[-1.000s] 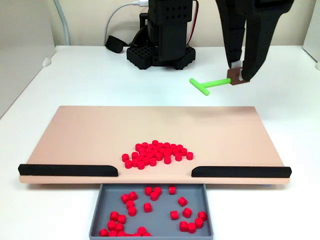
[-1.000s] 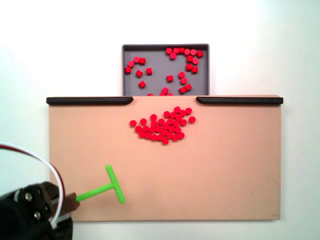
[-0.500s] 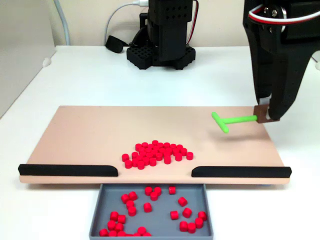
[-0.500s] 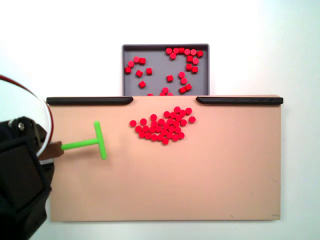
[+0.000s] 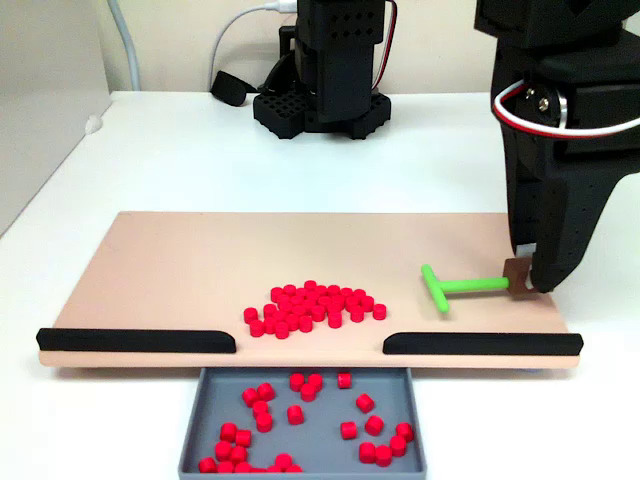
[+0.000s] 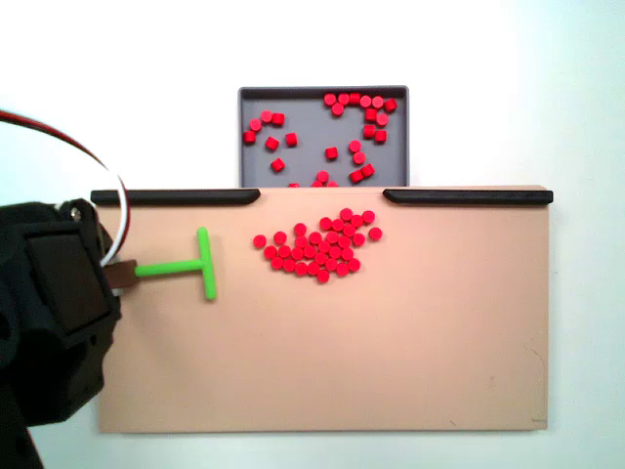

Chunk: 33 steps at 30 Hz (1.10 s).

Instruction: Push granules from left to the grey container

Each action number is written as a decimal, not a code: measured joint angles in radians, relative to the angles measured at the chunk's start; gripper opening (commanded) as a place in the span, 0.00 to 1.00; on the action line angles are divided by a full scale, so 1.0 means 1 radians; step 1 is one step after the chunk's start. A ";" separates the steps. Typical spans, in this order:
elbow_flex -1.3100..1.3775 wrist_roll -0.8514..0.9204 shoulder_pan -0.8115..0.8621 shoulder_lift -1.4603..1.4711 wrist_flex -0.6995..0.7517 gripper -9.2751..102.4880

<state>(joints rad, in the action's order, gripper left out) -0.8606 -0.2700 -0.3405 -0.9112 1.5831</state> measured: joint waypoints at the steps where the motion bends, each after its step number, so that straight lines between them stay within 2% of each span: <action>1: 0.000 -0.002 0.002 0.005 0.000 0.08; 18: 0.000 0.011 0.064 0.023 0.000 0.08; 33: 0.000 0.141 0.112 0.026 0.000 0.08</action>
<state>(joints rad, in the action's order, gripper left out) -0.8606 -0.1289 -0.2286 -0.8851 1.5831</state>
